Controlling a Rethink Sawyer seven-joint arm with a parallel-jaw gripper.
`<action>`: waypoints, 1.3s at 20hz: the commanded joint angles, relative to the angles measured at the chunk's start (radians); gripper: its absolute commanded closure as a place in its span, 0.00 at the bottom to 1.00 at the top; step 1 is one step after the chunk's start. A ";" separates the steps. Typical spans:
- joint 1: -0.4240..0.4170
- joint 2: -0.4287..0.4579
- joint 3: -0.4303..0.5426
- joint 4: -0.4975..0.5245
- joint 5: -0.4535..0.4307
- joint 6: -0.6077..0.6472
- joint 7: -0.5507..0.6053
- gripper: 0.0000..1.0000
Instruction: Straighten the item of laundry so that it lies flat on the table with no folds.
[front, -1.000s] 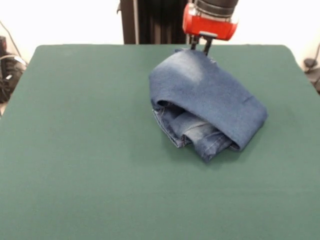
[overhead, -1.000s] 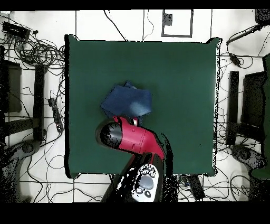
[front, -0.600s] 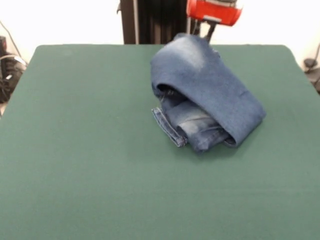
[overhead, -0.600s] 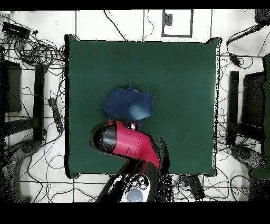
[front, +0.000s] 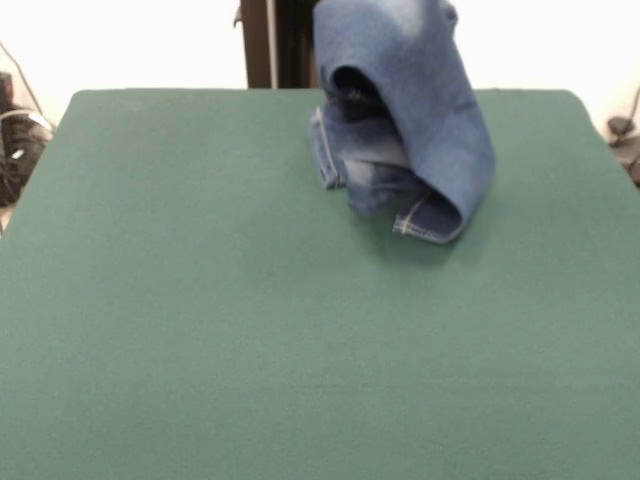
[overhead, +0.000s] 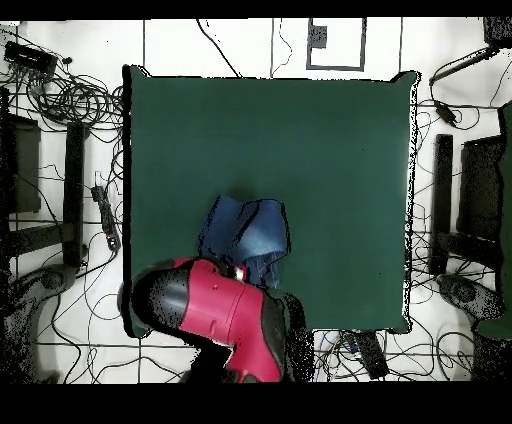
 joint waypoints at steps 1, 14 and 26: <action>0.037 -0.047 -0.086 0.013 -0.024 0.112 0.297 1.00; -0.285 0.152 0.313 0.076 0.065 -0.522 0.189 1.00; -0.391 0.409 0.461 -0.068 -0.053 -0.897 0.207 1.00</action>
